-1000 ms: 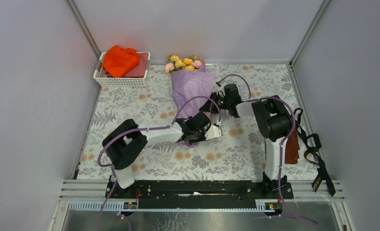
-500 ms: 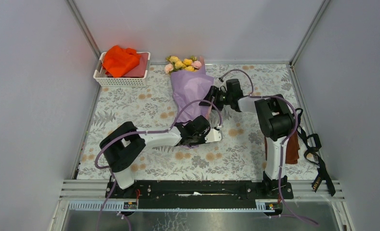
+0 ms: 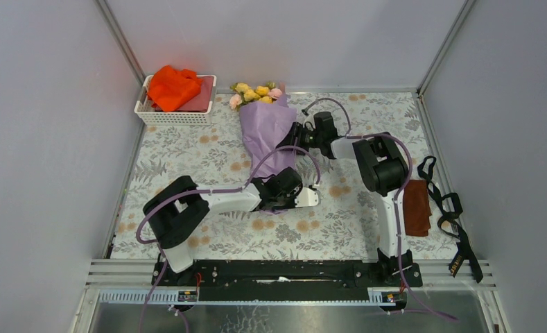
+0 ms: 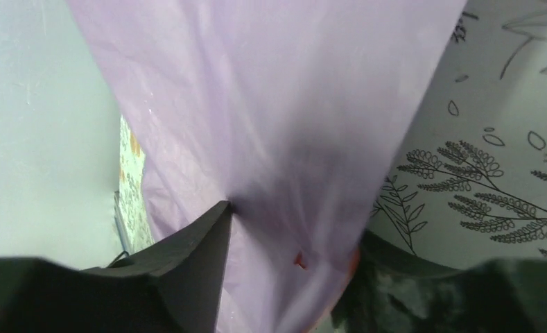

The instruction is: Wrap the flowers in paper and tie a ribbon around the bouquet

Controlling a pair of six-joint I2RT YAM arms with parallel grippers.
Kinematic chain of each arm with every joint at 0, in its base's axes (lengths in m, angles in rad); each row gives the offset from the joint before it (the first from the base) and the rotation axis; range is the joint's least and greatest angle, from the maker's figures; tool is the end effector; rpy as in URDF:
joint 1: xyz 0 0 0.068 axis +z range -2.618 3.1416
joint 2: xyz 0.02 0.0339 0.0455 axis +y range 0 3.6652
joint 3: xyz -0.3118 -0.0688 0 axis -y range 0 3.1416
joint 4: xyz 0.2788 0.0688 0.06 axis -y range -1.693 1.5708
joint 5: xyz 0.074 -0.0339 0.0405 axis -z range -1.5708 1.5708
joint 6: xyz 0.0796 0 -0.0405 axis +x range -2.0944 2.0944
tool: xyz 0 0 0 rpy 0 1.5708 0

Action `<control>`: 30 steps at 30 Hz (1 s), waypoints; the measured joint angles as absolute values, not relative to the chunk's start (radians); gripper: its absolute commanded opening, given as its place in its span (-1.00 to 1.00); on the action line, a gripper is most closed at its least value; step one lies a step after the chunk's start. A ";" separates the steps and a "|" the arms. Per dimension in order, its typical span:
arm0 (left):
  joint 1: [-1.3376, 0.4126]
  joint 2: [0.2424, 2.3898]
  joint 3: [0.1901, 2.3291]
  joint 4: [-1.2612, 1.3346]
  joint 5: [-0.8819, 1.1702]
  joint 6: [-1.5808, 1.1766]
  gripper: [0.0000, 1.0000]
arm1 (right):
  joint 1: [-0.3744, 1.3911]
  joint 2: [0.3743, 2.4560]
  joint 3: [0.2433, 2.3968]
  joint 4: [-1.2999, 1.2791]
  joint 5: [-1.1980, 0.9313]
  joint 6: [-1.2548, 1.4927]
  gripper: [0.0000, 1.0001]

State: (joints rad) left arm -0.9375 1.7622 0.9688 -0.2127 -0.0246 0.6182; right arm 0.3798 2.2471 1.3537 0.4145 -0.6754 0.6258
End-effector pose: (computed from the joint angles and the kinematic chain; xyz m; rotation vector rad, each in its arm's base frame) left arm 0.2382 -0.3211 0.1332 1.8032 1.8437 -0.0876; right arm 0.4993 0.2529 0.1143 -0.1913 2.1882 1.2899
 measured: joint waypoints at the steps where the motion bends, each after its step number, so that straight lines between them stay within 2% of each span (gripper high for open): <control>1: -0.937 1.761 0.966 -0.208 -0.025 0.622 -0.19 | 0.382 2.257 1.353 0.422 -0.677 0.636 -0.39; 3: -0.937 1.754 0.955 -0.196 -0.024 0.628 -0.17 | 0.382 2.271 1.351 0.430 -0.682 0.648 -0.78; 5: -0.937 1.745 0.946 -0.187 -0.023 0.633 -0.09 | 0.382 2.280 1.341 0.430 -0.680 0.669 -1.00; 12: -0.933 1.674 0.945 -0.338 0.064 0.618 0.43 | 0.384 2.223 1.205 0.505 -0.691 0.723 -1.00; 16: -0.906 1.592 0.982 -0.480 0.187 0.593 0.47 | 0.385 2.125 1.076 0.511 -0.665 0.723 -1.00; 19: -0.820 1.538 1.050 -0.529 0.265 0.556 0.41 | 0.385 2.051 0.981 0.524 -0.639 0.723 -1.00; 22: -0.732 1.531 1.120 -0.524 0.257 0.498 0.40 | 0.385 1.983 0.876 0.566 -0.606 0.744 -1.00; 26: -0.729 1.584 1.181 -0.511 0.201 0.399 0.55 | 0.387 1.923 0.739 0.645 -0.551 0.824 -1.00; 30: -0.782 1.663 1.213 -0.492 0.128 0.320 0.73 | 0.398 1.917 0.702 0.705 -0.510 0.892 -1.00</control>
